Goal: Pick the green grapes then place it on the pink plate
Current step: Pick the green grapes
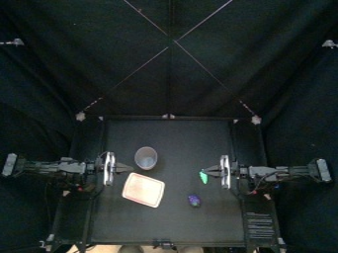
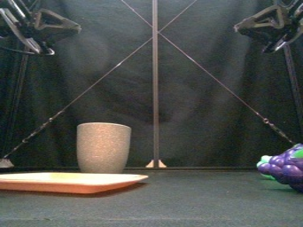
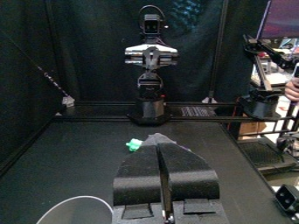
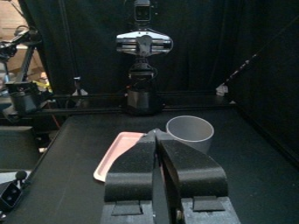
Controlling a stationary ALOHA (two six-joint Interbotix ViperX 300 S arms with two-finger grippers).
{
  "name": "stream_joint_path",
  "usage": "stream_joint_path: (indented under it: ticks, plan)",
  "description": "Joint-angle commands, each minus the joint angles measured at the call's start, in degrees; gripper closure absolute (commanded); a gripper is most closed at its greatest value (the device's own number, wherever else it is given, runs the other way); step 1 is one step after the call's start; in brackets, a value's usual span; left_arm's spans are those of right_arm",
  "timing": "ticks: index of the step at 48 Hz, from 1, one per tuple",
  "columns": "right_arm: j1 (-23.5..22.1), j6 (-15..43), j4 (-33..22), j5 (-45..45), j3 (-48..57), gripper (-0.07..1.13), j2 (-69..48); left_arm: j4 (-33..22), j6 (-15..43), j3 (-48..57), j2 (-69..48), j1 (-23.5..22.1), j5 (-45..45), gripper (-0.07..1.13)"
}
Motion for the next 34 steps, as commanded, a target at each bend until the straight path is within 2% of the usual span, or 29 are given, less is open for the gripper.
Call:
stream_joint_path:
  ticks: [1,10,17,21,26,34]
  plan:
    - [-0.6,0.4,1.1,1.6,0.3,0.88,1.6,-0.8,-0.3,-2.1,0.4,0.2,4.9,0.94]
    - [-4.1,2.1,4.7,13.3,-0.4,0.87,5.9,-2.0,-0.1,-2.3,0.4,1.2,8.1,0.95]
    - [-5.1,2.9,8.7,17.4,-0.7,0.85,8.3,-2.0,-0.1,-2.0,0.4,2.5,8.8,0.95]
    - [-5.7,3.0,12.3,18.7,-0.5,0.79,8.9,-2.0,-0.1,-1.8,0.4,3.0,9.1,0.95]
    - [-7.5,3.0,17.6,20.2,-0.1,0.63,9.1,-2.0,-0.1,-1.6,0.4,3.4,9.2,0.95]
    - [-8.9,3.0,23.9,24.3,0.5,0.29,9.1,-2.0,-0.1,-1.2,0.4,3.7,9.3,0.95]
